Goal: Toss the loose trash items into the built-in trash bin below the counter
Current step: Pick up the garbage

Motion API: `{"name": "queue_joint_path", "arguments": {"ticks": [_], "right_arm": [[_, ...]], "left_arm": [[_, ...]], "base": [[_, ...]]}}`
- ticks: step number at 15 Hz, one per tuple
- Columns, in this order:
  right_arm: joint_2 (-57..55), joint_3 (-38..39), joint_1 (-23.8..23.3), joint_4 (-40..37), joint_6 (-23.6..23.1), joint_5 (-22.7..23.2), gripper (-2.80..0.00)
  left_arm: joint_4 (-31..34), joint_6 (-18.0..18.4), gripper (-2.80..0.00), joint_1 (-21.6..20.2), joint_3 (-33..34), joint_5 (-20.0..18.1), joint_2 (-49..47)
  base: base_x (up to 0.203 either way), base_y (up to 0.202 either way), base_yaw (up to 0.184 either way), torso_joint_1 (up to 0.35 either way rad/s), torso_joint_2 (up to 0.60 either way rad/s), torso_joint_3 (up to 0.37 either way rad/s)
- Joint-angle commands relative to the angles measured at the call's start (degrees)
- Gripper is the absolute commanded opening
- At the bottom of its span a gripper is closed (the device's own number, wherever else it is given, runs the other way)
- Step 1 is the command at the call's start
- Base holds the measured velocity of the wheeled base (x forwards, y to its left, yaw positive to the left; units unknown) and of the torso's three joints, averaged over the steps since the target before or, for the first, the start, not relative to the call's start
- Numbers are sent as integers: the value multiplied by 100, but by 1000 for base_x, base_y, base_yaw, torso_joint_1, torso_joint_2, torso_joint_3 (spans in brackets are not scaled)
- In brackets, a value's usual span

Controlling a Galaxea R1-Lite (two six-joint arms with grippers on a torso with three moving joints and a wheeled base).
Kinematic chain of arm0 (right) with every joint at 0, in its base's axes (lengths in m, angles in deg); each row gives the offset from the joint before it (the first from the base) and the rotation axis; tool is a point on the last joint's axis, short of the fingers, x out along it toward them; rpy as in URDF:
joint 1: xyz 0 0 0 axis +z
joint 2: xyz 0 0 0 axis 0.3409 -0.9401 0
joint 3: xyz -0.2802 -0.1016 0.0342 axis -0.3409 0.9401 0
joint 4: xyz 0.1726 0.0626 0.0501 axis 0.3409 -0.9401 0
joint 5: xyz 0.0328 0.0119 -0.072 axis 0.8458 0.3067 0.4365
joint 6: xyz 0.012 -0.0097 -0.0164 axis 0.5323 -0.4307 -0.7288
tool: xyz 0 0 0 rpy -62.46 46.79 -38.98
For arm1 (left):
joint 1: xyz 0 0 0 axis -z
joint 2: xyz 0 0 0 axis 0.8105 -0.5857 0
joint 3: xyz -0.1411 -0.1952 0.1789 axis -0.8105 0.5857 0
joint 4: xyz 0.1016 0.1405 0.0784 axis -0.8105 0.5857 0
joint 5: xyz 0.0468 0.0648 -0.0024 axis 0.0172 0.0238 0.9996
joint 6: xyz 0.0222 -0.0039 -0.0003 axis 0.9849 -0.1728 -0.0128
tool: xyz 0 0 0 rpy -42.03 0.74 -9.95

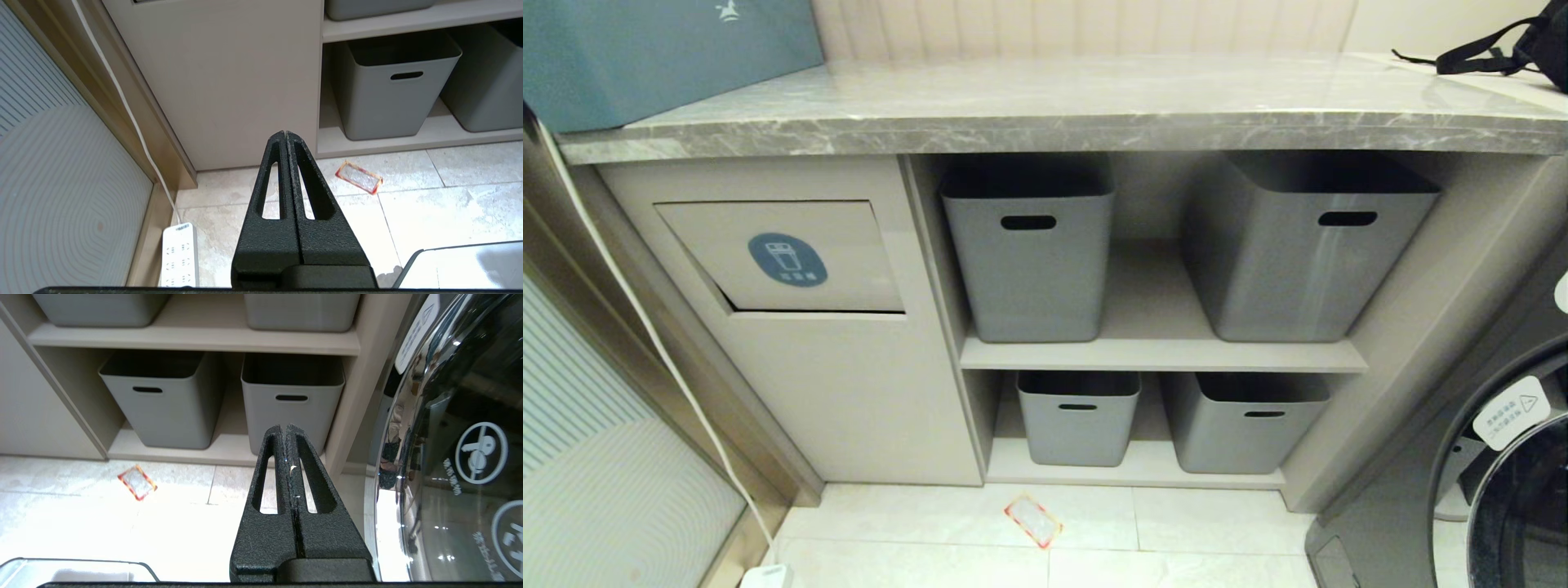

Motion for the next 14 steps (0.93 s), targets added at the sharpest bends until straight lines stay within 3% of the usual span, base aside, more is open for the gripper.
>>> {"name": "queue_joint_path", "arguments": {"ticks": [1, 14], "right_arm": [[9, 0, 2, 1, -5, 4, -280], [9, 0, 2, 1, -5, 4, -280]], "left_arm": [[-1, 6, -280, -1, 2, 8, -7], [7, -3, -280, -1, 2, 9, -7]], "base": [[0, 0, 0, 6, 3, -192], [0, 0, 0, 2, 4, -198]]}}
